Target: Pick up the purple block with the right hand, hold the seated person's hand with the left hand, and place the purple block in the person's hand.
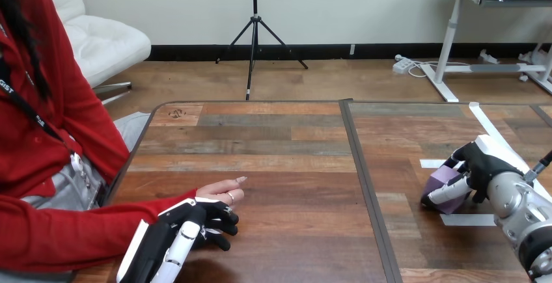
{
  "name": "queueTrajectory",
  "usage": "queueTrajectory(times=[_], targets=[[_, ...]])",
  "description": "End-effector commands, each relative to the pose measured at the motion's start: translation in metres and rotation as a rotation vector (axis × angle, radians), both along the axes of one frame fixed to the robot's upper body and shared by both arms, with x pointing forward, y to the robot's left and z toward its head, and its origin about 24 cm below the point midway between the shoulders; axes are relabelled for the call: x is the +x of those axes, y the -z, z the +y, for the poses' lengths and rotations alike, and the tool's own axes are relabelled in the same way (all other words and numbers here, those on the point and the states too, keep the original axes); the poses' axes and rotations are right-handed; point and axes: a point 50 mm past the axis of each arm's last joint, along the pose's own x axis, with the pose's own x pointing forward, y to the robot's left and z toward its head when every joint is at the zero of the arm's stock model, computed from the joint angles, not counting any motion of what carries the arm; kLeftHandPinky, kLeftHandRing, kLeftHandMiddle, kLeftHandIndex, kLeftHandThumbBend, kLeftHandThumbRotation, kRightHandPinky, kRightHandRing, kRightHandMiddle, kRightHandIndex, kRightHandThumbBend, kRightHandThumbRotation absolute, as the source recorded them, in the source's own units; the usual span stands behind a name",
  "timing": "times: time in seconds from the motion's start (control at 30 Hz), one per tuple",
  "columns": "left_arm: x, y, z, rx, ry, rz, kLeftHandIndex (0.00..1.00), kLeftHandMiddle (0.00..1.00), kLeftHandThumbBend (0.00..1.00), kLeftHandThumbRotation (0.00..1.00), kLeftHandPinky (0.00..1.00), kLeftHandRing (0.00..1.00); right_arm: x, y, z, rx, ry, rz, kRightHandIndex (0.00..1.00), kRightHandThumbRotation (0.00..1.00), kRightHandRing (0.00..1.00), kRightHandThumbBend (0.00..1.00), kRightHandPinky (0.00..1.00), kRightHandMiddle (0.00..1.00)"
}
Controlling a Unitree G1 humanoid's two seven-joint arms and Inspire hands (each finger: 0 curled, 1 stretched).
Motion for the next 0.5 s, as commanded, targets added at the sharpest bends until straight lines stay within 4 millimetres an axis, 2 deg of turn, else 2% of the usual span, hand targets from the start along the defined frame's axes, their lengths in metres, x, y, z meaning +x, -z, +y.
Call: queueTrajectory(times=[0.0, 0.47], targets=[[0.0207, -0.0151, -0.0011, 0.016, 0.015, -0.082, 0.55, 0.59, 0.55, 0.83, 0.44, 0.57, 0.0075, -0.0114, 0.0015, 0.005, -0.008, -0.067, 0.53, 0.0, 0.47, 0.7, 0.41, 0.52], [0.0198, -0.016, -0.0005, 0.042, 0.016, -0.089, 0.55, 0.58, 0.56, 0.82, 0.43, 0.56, 0.0083, -0.0126, 0.0034, 0.018, -0.018, -0.105, 0.51, 0.0, 0.46, 0.73, 0.4, 0.51]])
